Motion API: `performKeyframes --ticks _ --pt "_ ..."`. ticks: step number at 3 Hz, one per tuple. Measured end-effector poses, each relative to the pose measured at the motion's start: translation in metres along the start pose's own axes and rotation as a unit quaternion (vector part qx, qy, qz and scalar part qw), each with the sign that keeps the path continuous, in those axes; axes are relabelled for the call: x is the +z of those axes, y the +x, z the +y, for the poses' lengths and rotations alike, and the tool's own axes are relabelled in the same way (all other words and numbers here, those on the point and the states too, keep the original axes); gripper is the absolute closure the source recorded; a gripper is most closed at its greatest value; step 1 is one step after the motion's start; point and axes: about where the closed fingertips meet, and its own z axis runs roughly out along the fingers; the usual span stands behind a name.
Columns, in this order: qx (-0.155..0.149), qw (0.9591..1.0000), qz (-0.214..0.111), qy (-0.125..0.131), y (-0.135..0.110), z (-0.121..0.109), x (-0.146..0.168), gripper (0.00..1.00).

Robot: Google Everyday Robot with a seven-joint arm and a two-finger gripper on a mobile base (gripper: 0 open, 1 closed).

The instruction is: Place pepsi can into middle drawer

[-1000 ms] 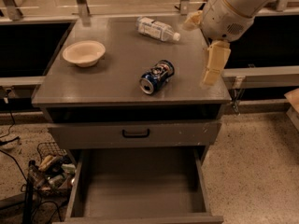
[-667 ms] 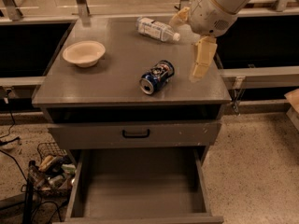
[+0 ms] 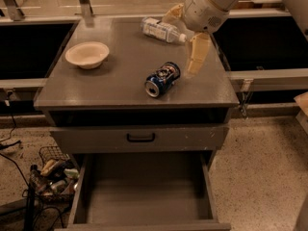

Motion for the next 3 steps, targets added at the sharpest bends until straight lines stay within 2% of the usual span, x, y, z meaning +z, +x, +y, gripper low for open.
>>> performKeyframes --ticks 1,2,3 --pt "0.031 0.9987 0.032 -0.024 0.002 0.002 0.010 0.00" --pt "0.065 0.9955 0.057 -0.038 0.007 0.004 0.020 0.00" --pt "0.091 0.9926 0.065 -0.049 0.011 0.003 0.030 0.00"
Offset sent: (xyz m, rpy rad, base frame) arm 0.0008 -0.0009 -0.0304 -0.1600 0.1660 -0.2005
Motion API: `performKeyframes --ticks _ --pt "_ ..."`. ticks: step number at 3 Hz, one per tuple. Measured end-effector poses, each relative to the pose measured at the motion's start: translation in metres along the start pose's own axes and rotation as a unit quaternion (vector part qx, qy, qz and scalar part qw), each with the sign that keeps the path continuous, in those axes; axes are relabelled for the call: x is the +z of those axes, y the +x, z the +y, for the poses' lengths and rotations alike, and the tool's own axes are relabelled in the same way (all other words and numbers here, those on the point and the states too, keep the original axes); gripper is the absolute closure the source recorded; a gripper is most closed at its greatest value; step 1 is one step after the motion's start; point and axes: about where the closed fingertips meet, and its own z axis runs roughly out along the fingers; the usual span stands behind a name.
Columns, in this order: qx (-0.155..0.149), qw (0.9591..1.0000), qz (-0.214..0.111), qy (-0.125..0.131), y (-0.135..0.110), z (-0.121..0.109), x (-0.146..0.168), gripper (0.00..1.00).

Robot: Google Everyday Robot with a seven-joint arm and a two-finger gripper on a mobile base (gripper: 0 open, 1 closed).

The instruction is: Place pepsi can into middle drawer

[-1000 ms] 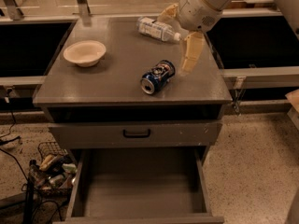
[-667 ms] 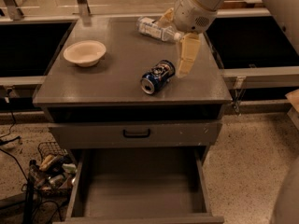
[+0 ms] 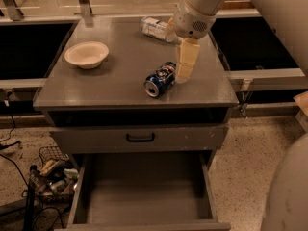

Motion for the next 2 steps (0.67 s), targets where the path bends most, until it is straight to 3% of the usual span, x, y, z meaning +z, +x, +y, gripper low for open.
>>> performKeyframes --ticks 1,2 --pt "0.000 1.0000 0.000 0.000 0.000 0.000 0.000 0.00" --pt "0.023 0.9995 0.015 -0.016 0.007 -0.013 0.015 0.00"
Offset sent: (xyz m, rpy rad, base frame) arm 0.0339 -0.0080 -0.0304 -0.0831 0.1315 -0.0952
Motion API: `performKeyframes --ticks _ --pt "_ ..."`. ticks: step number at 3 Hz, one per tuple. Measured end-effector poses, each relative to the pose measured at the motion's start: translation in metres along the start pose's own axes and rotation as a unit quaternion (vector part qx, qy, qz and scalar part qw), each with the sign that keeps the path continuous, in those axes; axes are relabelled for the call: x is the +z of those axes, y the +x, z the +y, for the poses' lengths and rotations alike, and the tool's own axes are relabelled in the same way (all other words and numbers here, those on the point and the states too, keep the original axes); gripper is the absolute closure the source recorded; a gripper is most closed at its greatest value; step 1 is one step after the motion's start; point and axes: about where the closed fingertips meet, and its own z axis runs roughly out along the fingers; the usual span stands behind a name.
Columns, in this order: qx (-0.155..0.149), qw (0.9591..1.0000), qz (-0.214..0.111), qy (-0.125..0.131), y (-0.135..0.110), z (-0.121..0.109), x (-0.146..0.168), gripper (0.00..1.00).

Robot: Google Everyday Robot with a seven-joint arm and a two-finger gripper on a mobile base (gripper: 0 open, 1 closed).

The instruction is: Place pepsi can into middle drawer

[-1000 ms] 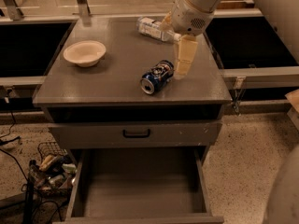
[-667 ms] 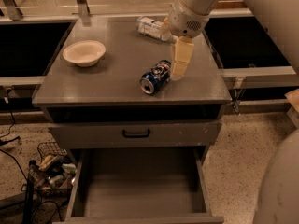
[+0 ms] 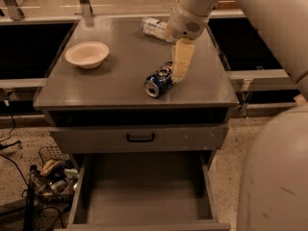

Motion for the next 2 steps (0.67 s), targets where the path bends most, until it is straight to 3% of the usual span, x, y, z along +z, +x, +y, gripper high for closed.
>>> performKeyframes --ticks 1,2 --pt "0.042 0.9988 0.024 -0.005 0.0146 -0.0160 0.0180 0.00" --pt "0.045 0.9986 0.027 -0.002 0.0146 -0.0176 0.0198 0.00"
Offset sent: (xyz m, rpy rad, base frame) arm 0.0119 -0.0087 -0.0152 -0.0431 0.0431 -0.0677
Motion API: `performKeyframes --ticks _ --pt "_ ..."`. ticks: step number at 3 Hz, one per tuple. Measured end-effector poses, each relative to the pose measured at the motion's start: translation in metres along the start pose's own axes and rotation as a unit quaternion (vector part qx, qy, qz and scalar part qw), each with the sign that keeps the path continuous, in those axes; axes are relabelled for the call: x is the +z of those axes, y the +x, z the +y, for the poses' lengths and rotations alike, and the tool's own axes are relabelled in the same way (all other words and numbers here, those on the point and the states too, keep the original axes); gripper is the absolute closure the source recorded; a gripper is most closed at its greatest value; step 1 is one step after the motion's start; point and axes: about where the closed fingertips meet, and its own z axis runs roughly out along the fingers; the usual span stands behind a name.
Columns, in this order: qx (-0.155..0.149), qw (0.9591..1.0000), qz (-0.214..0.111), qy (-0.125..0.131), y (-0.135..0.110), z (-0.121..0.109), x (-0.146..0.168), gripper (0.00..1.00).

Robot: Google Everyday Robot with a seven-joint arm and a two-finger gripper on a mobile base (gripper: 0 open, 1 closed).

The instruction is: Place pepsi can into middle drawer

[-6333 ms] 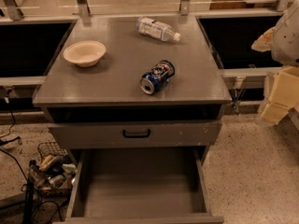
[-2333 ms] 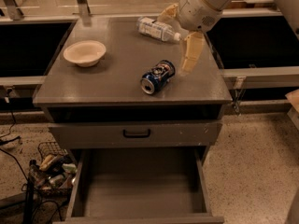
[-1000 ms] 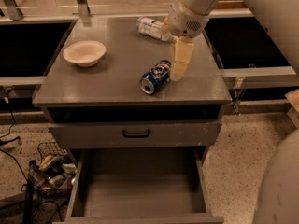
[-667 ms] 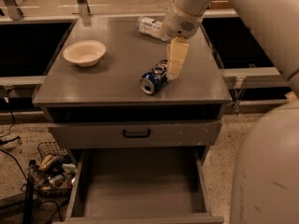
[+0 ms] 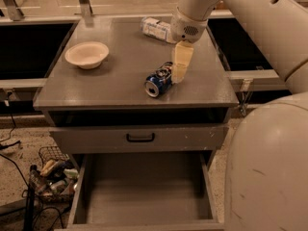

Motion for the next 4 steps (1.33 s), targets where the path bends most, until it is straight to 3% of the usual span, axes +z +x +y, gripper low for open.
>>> performKeyframes --ticks 1,2,4 --pt "0.006 0.9999 0.007 0.004 0.000 -0.003 0.004 0.00" --pt "0.038 0.9984 0.040 0.007 0.010 -0.003 0.007 0.00" --pt "0.053 0.9976 0.045 0.004 0.015 -0.001 0.009 0.00"
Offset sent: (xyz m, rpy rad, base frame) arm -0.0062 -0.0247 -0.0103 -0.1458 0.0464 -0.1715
